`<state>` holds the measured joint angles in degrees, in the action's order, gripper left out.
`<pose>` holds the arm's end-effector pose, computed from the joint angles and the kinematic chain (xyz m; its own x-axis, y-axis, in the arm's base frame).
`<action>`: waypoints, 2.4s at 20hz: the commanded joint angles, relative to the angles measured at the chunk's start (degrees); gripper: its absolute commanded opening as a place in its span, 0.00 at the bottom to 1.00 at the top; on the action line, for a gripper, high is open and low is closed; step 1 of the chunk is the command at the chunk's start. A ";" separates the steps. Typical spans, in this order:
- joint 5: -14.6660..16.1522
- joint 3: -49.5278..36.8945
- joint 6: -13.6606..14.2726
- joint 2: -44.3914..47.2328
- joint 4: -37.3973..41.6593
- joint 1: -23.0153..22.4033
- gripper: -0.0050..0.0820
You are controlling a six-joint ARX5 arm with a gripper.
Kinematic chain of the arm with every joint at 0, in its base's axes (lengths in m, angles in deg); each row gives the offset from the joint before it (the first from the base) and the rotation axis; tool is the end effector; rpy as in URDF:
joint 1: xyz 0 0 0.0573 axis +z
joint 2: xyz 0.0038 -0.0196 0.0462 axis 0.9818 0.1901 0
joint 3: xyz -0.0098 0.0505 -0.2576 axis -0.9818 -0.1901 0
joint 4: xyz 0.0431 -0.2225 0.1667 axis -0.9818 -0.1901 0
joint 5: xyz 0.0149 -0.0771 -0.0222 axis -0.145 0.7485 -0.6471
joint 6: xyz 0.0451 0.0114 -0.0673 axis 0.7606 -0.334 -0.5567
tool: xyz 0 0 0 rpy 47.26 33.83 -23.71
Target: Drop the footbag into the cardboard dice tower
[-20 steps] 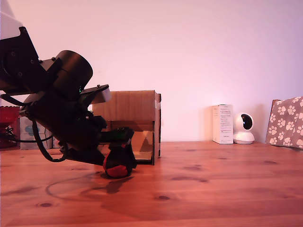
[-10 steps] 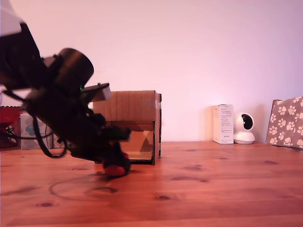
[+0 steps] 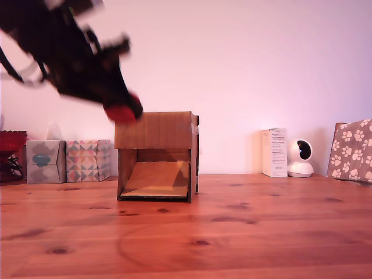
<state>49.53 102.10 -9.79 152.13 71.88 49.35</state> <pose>0.2898 -0.1740 0.2255 0.7079 -0.5327 -0.4638 0.5685 0.8194 -0.0734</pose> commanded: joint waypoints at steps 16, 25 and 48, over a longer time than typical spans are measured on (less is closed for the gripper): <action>-2.32 14.99 0.37 13.11 16.26 1.70 0.24; 2.60 39.26 1.75 28.52 -8.61 5.84 0.24; 5.62 44.59 4.66 23.74 -30.64 4.15 0.03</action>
<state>54.67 146.86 -5.47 176.35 41.23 53.70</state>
